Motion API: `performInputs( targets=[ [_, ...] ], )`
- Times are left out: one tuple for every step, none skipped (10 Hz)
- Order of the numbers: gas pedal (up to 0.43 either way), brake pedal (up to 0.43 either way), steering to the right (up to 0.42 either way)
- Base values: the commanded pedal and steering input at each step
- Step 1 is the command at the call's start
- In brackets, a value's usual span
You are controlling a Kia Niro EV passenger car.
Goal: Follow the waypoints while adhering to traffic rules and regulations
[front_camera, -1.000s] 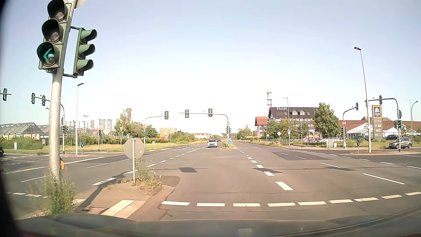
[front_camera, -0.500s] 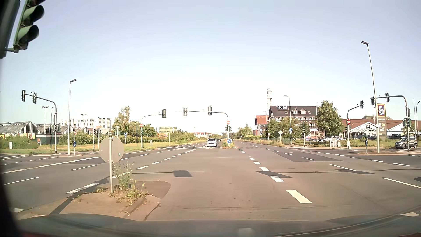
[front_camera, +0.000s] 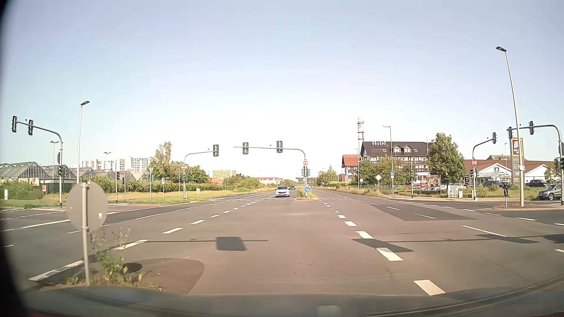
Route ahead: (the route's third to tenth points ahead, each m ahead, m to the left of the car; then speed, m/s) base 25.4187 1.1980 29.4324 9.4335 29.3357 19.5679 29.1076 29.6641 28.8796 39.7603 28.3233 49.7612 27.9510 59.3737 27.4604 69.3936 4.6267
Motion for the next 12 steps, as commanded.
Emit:
performInputs(
  targets=[
    [0.319,0.03,-0.006],
    [0.319,0.03,-0.014],
    [0.319,0.03,-0.025],
    [0.311,0.037,-0.043],
    [0.311,0.03,-0.061],
    [0.311,0.024,-0.085],
    [0.268,0.03,-0.106],
    [0.268,0.03,-0.121],
    [0.268,0.03,-0.139],
    [0.268,0.03,-0.149],
    [0.268,0.03,-0.155],
    [0.26,0.03,-0.165]
  ],
)
